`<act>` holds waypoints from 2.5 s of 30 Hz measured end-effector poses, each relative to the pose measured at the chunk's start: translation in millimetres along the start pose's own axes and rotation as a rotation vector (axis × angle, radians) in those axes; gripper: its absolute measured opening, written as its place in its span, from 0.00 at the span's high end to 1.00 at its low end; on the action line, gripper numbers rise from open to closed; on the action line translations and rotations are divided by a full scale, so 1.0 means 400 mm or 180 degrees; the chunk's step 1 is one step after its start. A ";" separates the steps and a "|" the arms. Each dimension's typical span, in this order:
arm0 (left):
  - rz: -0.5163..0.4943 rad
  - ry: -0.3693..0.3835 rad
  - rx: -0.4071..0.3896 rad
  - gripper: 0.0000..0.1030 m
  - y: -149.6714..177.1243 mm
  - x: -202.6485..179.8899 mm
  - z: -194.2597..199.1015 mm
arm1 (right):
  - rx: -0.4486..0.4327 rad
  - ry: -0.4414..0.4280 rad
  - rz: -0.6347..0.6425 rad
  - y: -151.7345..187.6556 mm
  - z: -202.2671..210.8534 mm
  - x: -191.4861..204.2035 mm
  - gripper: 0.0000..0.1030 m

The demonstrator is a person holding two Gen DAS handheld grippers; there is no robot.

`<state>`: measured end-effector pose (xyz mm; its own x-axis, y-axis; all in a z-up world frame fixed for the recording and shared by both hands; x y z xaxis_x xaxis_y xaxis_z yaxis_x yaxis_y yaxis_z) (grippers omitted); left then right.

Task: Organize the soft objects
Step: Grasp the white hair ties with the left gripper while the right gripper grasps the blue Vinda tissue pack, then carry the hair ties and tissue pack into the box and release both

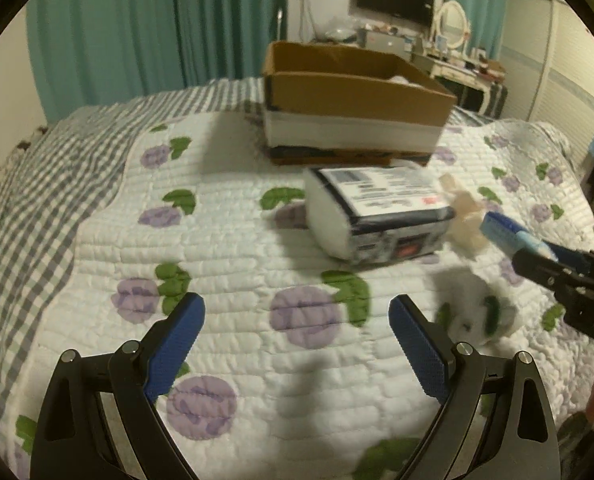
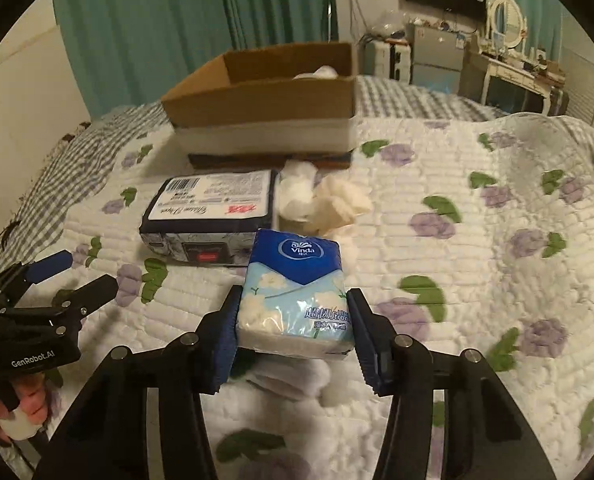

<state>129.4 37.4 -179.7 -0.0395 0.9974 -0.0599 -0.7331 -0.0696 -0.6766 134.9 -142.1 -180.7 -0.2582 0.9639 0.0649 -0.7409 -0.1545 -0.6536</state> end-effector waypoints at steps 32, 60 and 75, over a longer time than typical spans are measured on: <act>-0.0932 0.0615 0.0468 0.61 0.101 -0.376 -0.101 | 0.0101 -0.0019 -0.0495 0.060 0.025 -0.174 0.51; -0.0766 0.0390 -0.0323 0.64 -0.150 -0.226 0.155 | -0.0570 0.0059 0.0288 -0.165 0.206 -0.005 0.51; -0.0567 0.0041 -0.0573 0.63 -0.506 -0.119 -0.029 | -0.0694 -0.0105 0.0465 -0.564 -0.002 0.016 0.51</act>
<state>287.7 3.9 -48.4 0.0889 0.9940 0.0635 -0.5949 0.1041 -0.7970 300.8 -101.1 -33.4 -0.3755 0.9266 -0.0199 -0.5441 -0.2377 -0.8046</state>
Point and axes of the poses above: each gripper's, at about its wrist camera, not at the fingertips, and z roughly against the way its jaws point, x to its left, y to its underside, the point moved 10 cm from there along -z, roughly the way its jaws point, and after that the axes turned 2 degrees about z, right-handed, at the moved point
